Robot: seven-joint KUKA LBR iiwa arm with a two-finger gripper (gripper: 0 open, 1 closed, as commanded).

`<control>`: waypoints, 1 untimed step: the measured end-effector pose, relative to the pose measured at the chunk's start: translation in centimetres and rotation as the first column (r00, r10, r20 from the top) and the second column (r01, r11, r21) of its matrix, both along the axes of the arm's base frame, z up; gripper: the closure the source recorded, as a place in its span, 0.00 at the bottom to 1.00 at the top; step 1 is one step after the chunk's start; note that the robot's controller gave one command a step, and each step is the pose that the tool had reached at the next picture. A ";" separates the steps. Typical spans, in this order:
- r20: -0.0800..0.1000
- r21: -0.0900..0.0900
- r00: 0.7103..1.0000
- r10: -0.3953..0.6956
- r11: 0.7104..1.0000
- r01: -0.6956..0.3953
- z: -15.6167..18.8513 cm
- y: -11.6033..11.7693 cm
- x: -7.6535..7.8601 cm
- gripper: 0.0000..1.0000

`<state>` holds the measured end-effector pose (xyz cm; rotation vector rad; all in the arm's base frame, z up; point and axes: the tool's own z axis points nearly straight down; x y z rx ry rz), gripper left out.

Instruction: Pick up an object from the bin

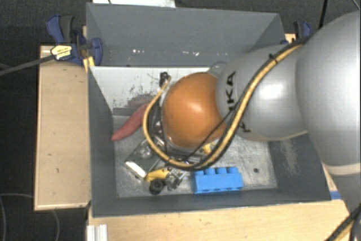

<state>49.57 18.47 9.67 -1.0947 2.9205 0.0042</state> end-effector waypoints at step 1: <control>0.008 -0.005 0.972 0.235 0.972 -0.235 -0.9 -1.1 0.7 1.00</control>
Offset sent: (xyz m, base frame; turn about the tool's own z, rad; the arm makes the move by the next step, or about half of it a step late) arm 0.0000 0.0000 0.0000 0.0000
